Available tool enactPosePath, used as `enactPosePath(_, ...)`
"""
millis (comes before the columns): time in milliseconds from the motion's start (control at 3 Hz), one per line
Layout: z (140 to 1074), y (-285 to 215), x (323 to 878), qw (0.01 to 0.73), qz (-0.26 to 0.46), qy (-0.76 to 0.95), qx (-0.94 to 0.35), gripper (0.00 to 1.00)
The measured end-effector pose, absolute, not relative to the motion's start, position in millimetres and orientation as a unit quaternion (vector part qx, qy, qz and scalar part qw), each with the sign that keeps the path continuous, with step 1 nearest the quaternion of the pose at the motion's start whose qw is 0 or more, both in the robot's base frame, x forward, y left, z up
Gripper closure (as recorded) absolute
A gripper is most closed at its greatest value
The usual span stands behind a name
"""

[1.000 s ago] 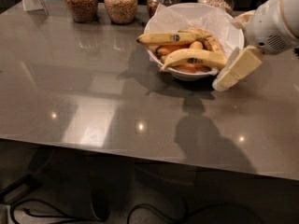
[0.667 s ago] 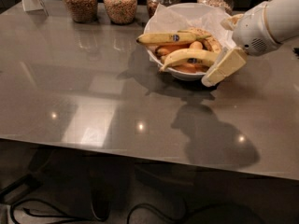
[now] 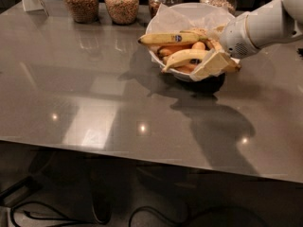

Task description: Pick banana from white bowl

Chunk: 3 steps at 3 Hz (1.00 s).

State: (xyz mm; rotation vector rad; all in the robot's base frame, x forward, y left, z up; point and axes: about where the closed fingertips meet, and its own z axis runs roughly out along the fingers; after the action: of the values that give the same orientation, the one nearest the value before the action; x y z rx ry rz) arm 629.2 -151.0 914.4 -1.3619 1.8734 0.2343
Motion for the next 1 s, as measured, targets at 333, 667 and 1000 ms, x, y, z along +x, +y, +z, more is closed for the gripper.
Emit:
enactPosePath(333, 901.5, -147.3, 638.0, 0.389, 0.100, 0.744, -0.534, 0.32)
enactPosePath(667, 899.7, -147.1, 640.5, 0.384, 0.102, 0.747, -0.533, 0.55)
enactPosePath(1000, 905.9, -149.5, 639.5, 0.373, 0.099, 0.752, -0.534, 0.79)
